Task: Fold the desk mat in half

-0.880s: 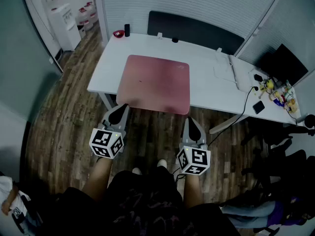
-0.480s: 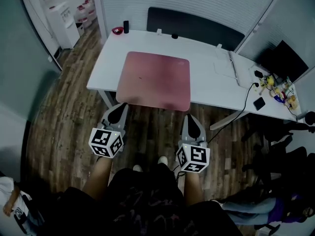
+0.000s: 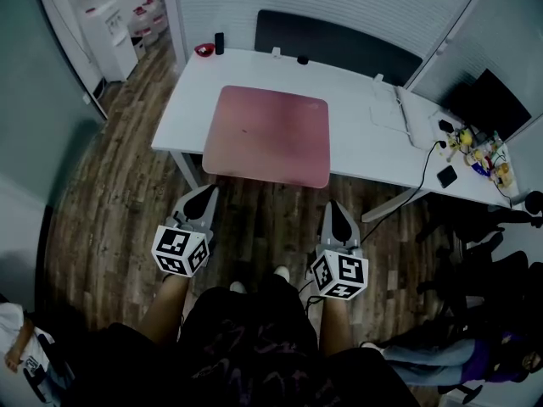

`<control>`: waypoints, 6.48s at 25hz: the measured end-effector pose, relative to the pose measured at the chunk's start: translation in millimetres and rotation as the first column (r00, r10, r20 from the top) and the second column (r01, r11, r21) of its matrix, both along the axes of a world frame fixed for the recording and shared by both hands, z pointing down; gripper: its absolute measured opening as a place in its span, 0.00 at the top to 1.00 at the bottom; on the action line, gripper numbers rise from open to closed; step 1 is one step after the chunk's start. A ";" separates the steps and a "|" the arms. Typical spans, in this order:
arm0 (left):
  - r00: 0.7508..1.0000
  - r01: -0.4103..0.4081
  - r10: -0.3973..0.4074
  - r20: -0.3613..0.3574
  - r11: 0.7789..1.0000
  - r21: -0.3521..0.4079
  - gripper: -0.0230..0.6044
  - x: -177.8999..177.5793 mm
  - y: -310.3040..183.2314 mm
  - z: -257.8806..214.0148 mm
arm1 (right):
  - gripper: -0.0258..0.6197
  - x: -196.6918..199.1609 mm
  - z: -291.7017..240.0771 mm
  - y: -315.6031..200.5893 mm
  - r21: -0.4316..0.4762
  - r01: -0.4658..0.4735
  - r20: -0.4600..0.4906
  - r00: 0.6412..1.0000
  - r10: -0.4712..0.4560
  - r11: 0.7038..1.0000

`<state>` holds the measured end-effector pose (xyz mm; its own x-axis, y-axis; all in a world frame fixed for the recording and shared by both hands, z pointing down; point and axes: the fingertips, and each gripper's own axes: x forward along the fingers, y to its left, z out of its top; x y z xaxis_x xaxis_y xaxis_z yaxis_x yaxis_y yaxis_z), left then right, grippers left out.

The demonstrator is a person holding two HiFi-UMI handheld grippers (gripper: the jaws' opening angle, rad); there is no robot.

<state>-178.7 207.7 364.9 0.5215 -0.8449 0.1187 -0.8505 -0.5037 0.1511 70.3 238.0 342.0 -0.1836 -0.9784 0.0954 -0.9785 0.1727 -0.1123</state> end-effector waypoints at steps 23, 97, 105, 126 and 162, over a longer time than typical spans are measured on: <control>0.994 -0.108 0.108 0.005 0.994 0.017 0.96 37.4 -27.5 -0.6 | 0.95 15.1 -0.1 -35.4 0.013 -0.039 -0.009 0.999 0.039 0.999; 0.997 0.014 -0.004 0.075 0.992 -0.127 0.96 47.2 -322.8 40.9 | 0.95 43.1 77.6 -316.6 -0.191 0.061 -0.011 0.998 -0.064 0.980; 0.996 0.026 -0.005 0.094 0.975 -0.220 0.96 38.6 -301.6 94.2 | 0.95 27.2 127.3 -294.7 -0.279 0.067 0.034 0.998 -0.059 0.958; 0.919 -0.038 0.148 0.366 0.956 -0.291 0.96 45.3 -247.1 179.8 | 0.87 9.6 204.1 -248.6 -0.427 0.149 -0.138 0.964 -0.228 0.892; 0.390 -0.353 0.366 0.845 0.907 -0.229 0.34 79.7 -211.0 265.3 | 0.35 -35.8 279.7 -230.4 -0.473 0.257 -0.722 0.434 -0.538 0.843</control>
